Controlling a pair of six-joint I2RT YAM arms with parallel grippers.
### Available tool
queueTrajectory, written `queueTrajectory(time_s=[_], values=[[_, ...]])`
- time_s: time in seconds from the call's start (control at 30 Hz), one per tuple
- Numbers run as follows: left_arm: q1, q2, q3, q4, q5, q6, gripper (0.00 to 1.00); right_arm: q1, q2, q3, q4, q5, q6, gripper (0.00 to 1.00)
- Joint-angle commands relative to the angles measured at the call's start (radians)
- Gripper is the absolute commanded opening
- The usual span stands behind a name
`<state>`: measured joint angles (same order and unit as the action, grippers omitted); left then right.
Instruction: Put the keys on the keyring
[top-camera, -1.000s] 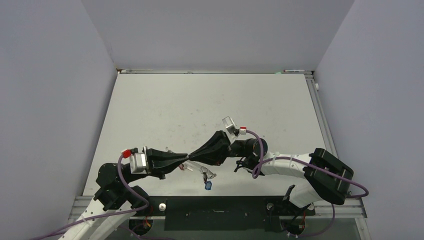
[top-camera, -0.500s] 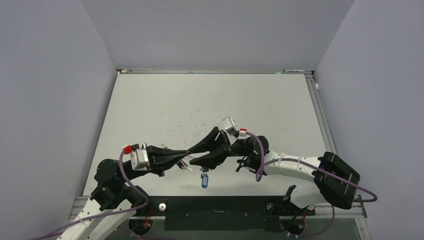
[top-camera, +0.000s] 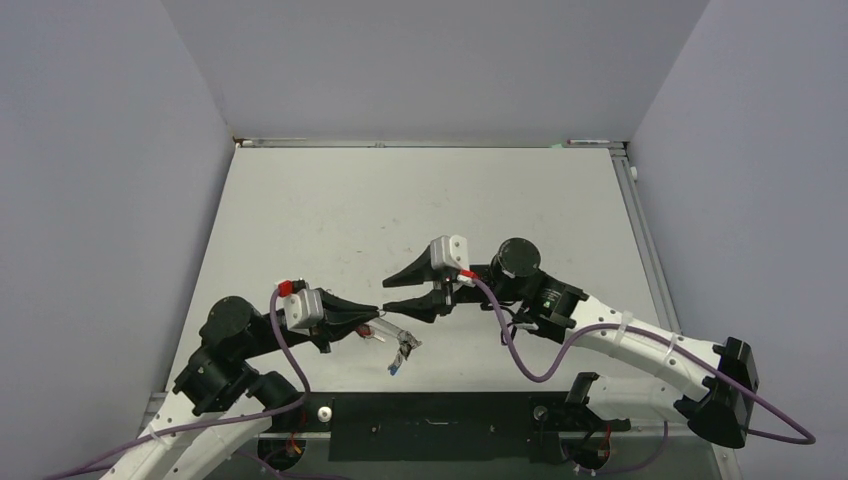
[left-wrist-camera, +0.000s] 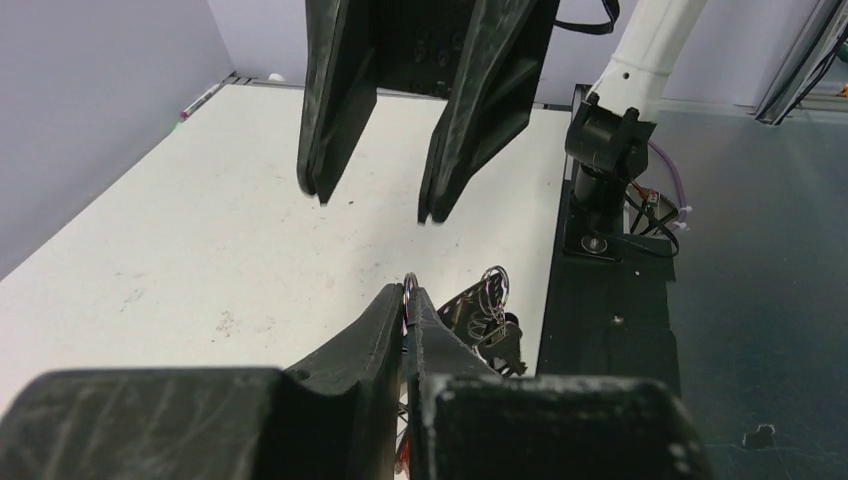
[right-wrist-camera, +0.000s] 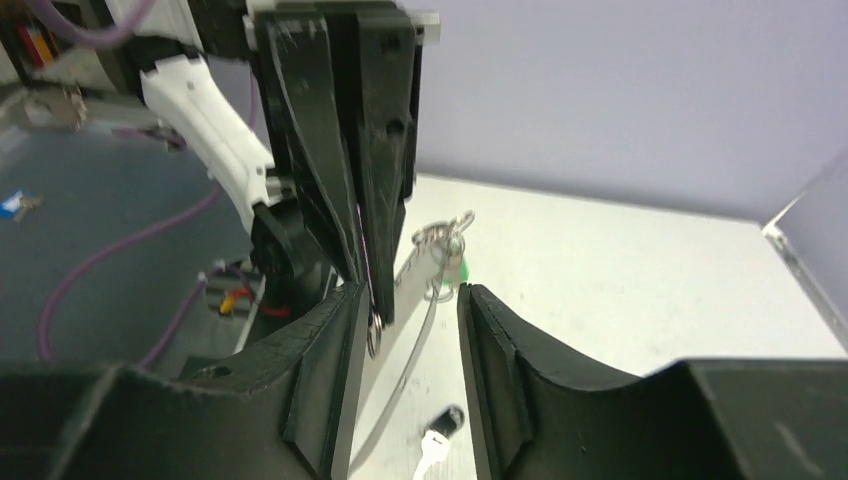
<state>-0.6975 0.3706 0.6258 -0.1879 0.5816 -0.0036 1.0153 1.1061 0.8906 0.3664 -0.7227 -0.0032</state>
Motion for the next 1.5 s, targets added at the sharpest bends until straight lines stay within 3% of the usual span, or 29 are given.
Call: queueTrajectory(time_s=[0.0, 0.17, 1.13, 1.27, 1.47], values=[[0.0, 0.003, 0.074, -0.005, 0.024, 0.042, 0.0, 0.004, 0.036, 0.093, -0.314, -0.012, -0.186, 0.39], [0.0, 0.011, 0.08, -0.011, 0.029, 0.046, 0.0, 0.004, 0.048, 0.128, -0.401, -0.064, -0.222, 0.34], [0.0, 0.012, 0.047, 0.039, 0.047, 0.027, 0.0, 0.005, 0.096, 0.128, -0.201, -0.138, -0.097, 0.24], [0.0, 0.013, 0.045, 0.04, 0.047, 0.027, 0.0, 0.006, 0.104, 0.13, -0.189, -0.142, -0.085, 0.2], [0.0, 0.016, 0.044, 0.032, 0.038, 0.039, 0.0, 0.005, 0.113, 0.13, -0.185, -0.154, -0.085, 0.05]])
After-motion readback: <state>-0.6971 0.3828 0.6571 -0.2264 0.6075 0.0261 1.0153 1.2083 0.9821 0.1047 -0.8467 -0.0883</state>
